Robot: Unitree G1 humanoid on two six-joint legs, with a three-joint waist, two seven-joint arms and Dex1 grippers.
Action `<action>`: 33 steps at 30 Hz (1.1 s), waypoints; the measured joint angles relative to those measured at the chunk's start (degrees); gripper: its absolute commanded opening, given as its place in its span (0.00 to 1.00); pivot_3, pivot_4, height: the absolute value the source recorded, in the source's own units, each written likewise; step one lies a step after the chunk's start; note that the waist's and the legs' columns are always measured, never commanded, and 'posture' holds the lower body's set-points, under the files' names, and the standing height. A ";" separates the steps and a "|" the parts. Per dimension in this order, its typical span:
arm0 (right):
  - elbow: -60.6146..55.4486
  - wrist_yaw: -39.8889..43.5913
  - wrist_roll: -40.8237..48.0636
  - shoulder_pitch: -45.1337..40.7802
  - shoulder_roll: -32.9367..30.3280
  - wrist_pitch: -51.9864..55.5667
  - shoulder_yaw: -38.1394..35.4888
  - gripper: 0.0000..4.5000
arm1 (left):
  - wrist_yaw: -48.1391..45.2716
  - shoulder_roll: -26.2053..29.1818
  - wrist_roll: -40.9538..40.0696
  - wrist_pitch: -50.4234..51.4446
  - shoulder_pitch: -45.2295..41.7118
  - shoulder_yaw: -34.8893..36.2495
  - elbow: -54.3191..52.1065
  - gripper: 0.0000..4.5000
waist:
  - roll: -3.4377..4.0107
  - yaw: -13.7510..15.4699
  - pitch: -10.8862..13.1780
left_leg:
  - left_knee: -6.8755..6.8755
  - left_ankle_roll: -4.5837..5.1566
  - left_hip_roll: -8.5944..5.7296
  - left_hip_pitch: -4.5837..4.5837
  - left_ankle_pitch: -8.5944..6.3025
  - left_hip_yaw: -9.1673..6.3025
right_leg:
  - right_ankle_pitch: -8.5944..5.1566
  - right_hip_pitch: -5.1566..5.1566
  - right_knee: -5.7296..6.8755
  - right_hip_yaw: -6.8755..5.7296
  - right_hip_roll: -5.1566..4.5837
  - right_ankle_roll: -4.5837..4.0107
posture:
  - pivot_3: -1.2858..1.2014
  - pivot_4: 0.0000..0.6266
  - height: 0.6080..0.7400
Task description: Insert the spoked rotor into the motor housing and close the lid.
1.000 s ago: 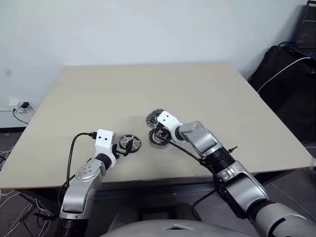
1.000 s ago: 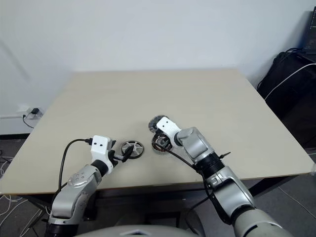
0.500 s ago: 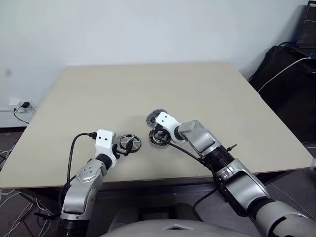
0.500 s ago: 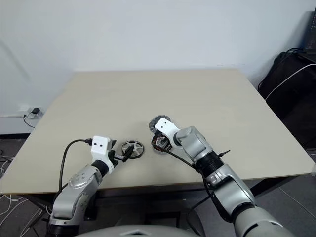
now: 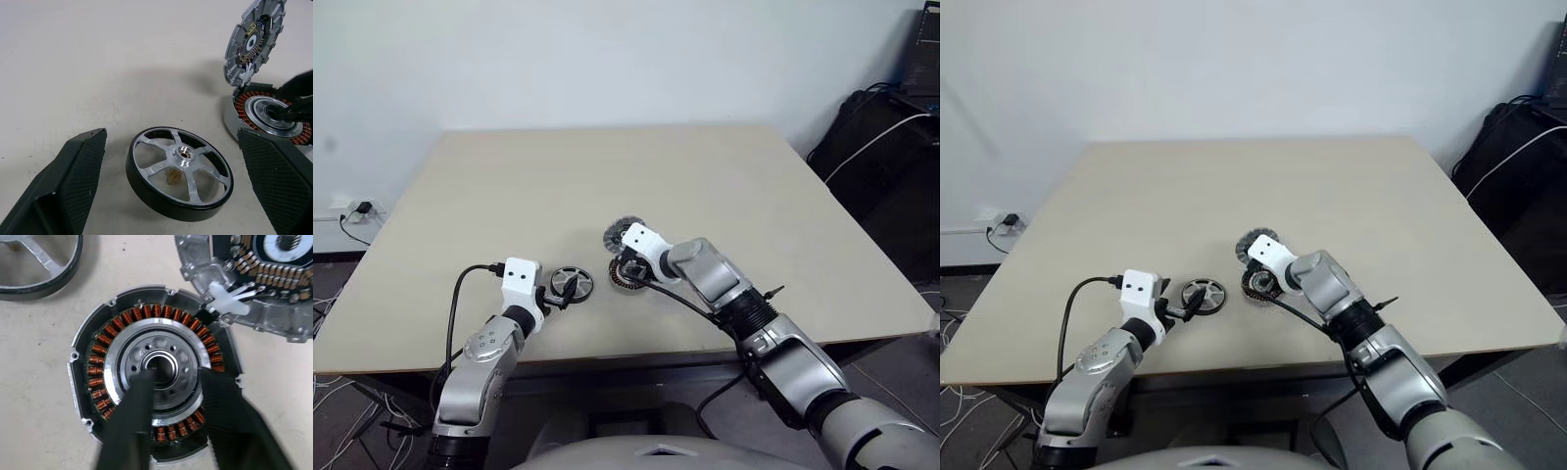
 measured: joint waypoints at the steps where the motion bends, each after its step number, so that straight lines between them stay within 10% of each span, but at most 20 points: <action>1: -0.02 -0.02 -0.01 -0.09 -0.12 0.00 -0.09 0.59 | 0.00 0.00 0.00 0.00 0.00 0.00 0.00 1.00 | 0.00 -0.01 0.00 | 0.00 0.01 0.00 0.00 -0.01 0.00 | 0.00 0.00 0.00 0.00 0.00 0.00 | 0.52 0.00 1.00; 7: -1.05 -2.41 0.43 0.52 0.69 -0.05 -2.87 0.55 | 0.02 -0.01 0.01 0.00 0.00 0.01 0.00 1.00 | 0.00 -0.01 0.00 | -0.01 0.00 0.01 -0.01 0.00 0.00 | 0.00 -0.01 0.00 0.00 -0.02 0.00 | 0.52 0.00 1.00; 15: -5.89 -5.58 0.46 5.05 1.17 -0.43 -5.03 0.02 | 0.03 0.04 0.02 0.01 0.00 0.08 0.01 1.00 | -0.01 0.03 0.00 | -0.01 0.00 0.00 -0.03 -0.01 -0.01 | 0.10 -0.01 -0.01 -0.01 -0.02 0.18 | 0.52 0.00 1.00; 33: -7.09 -6.52 1.19 5.74 2.56 0.12 -4.98 0.01 | -0.11 0.21 0.03 0.05 -0.05 0.07 0.01 1.00 | 0.01 -0.02 0.01 | 0.00 0.01 0.02 -0.03 -0.01 -0.03 | 0.11 -0.02 -0.01 -0.01 0.19 0.18 | 0.52 0.00 1.00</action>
